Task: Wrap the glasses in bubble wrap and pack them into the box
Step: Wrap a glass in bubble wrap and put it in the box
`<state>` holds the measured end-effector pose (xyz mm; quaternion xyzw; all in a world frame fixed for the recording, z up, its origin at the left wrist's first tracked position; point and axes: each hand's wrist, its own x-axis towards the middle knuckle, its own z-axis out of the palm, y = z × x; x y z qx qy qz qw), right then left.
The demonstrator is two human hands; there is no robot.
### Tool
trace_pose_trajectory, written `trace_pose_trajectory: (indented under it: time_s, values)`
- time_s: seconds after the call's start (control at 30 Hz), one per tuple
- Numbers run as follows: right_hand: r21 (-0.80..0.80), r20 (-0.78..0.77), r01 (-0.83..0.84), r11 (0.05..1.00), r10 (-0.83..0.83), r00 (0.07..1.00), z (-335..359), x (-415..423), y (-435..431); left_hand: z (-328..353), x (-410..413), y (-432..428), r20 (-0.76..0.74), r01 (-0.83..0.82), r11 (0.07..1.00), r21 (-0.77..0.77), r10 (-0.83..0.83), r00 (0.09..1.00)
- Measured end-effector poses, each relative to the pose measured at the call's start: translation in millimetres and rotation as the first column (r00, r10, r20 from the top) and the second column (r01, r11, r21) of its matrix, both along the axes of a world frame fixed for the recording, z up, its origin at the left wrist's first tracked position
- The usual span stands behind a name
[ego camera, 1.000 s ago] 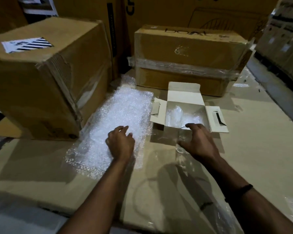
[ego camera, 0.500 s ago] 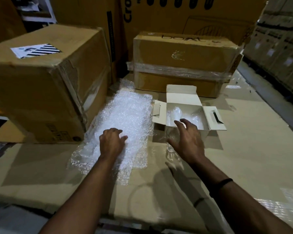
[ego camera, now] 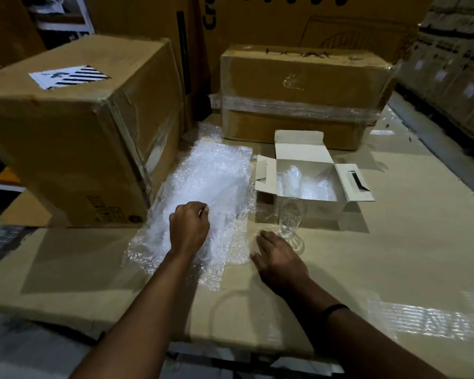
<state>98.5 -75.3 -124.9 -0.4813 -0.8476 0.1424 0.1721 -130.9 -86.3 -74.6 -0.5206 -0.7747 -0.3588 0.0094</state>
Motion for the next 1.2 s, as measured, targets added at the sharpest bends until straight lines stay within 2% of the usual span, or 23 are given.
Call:
trace_pose_trajectory:
  time_s: [0.13,0.27,0.37,0.43,0.5,0.53,0.63,0.77,0.93,1.0,1.1,1.13,1.2]
  values:
    - [0.003,-0.032,0.021,1.000,-0.021,0.999,-2,0,0,-2,13,-17,0.000,0.099,0.987,0.128,-0.100,0.995]
    - [-0.009,-0.048,-0.015,1.000,0.014,0.999,3,-1,-1,-12,20,-33,0.035,0.130,0.987,0.090,-0.134,0.990]
    - [-0.085,-0.267,0.098,0.992,-0.117,0.956,17,-12,-5,-15,18,-40,0.089,0.099,0.995,0.005,-0.099,0.991]
    - [-0.057,-0.341,0.143,0.988,-0.154,0.927,27,-28,-8,-11,15,-41,0.102,0.074,0.995,-0.066,-0.067,0.993]
    - [0.043,-0.264,0.102,0.994,-0.088,0.961,31,-44,-7,-7,14,-41,0.106,0.053,0.990,-0.127,-0.039,0.994]
    - [0.061,-0.178,0.066,0.996,-0.054,0.983,30,-51,-6,-5,12,-41,0.134,0.037,0.989,-0.144,-0.018,0.991]
    - [-0.034,0.049,0.044,0.998,-0.043,0.998,17,-60,-2,0,6,-37,0.342,-0.047,0.986,-0.162,0.101,0.934]
    - [-0.030,0.138,0.017,0.999,-0.013,0.990,5,-62,-2,11,-8,-27,0.642,-0.109,0.992,-0.058,0.121,0.757]
    - [-0.008,0.183,0.012,1.000,-0.011,0.983,4,-63,-3,23,-31,-17,0.766,-0.153,0.988,0.028,0.077,0.638]
    - [0.000,0.200,0.004,1.000,-0.004,0.980,5,-63,-4,29,-38,-14,0.757,-0.178,0.981,0.071,0.063,0.650]
    - [0.007,0.213,-0.007,1.000,0.006,0.977,8,-62,-5,31,-40,-15,0.576,-0.052,0.997,0.058,0.009,0.818]
    - [0.004,0.210,-0.003,1.000,0.002,0.978,10,-62,-6,28,-39,-16,0.472,0.036,0.999,-0.023,-0.021,0.881]
    - [0.011,0.202,0.000,1.000,-0.003,0.979,14,-62,-9,21,-31,-19,0.229,0.128,0.942,-0.311,-0.057,0.972]
